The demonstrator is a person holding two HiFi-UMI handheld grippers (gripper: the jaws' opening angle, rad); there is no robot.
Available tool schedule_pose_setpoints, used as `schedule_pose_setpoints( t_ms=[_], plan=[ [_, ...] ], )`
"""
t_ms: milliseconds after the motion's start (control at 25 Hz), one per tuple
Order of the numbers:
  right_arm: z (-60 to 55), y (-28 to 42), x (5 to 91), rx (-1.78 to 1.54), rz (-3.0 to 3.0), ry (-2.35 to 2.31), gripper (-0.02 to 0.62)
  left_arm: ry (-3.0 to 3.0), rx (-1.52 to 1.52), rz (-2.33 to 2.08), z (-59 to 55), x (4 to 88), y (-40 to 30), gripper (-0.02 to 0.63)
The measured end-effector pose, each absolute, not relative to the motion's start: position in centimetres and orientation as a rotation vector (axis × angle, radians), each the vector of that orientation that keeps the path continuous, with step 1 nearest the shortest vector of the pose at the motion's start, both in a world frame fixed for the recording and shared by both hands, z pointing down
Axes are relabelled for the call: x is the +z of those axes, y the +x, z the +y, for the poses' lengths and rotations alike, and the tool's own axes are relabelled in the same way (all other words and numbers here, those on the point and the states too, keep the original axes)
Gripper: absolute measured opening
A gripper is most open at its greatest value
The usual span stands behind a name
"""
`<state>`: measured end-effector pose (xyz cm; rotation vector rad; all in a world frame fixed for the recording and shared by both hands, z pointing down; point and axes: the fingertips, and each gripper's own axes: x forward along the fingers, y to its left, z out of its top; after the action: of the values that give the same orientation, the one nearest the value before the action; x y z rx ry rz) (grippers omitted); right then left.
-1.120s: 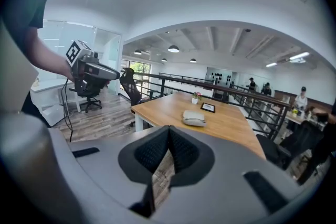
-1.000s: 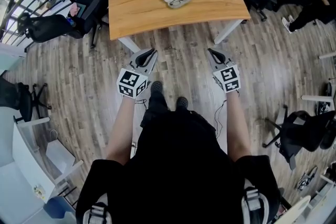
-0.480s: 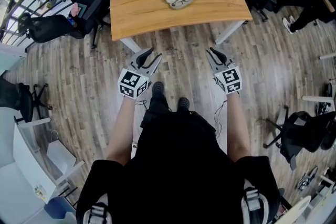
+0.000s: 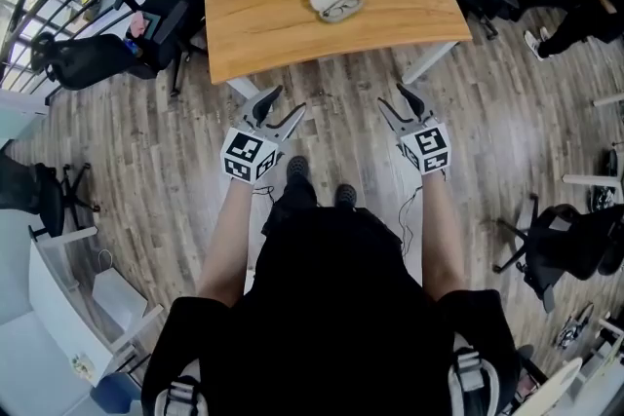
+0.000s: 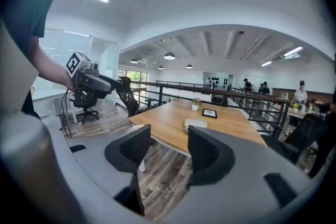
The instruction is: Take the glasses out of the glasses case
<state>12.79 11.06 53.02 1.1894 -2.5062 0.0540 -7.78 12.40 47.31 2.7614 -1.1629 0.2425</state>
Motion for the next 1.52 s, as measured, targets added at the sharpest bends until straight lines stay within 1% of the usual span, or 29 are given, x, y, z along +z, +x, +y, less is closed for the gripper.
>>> schedule_pose_setpoints(
  t_ms=[160, 520, 960, 1160, 1520],
  plan=[
    [9.9, 11.8, 53.3, 0.077, -2.493, 1.204, 0.252, 2.756, 0.25, -1.146, 10.9, 47.7, -8.9, 0.261],
    [6.9, 10.7, 53.9, 0.149, -2.429, 1.303, 0.25, 2.782, 0.247, -1.035, 5.9, 48.0, -10.3, 0.263],
    [4.1, 9.2, 54.1, 0.171, -2.307, 1.47, 0.245, 2.844, 0.25, -0.834, 1.5, 49.0, -12.1, 0.262],
    [3.5, 8.4, 54.2, 0.17, -2.267, 1.472, 0.243, 2.836, 0.26, -0.811, -0.1, 49.4, -13.3, 0.262],
    [-0.1, 10.0, 56.0, 0.213, -2.286, 1.411, 0.234, 2.799, 0.255, -0.861, -3.5, 50.3, -11.9, 0.263]
  ],
)
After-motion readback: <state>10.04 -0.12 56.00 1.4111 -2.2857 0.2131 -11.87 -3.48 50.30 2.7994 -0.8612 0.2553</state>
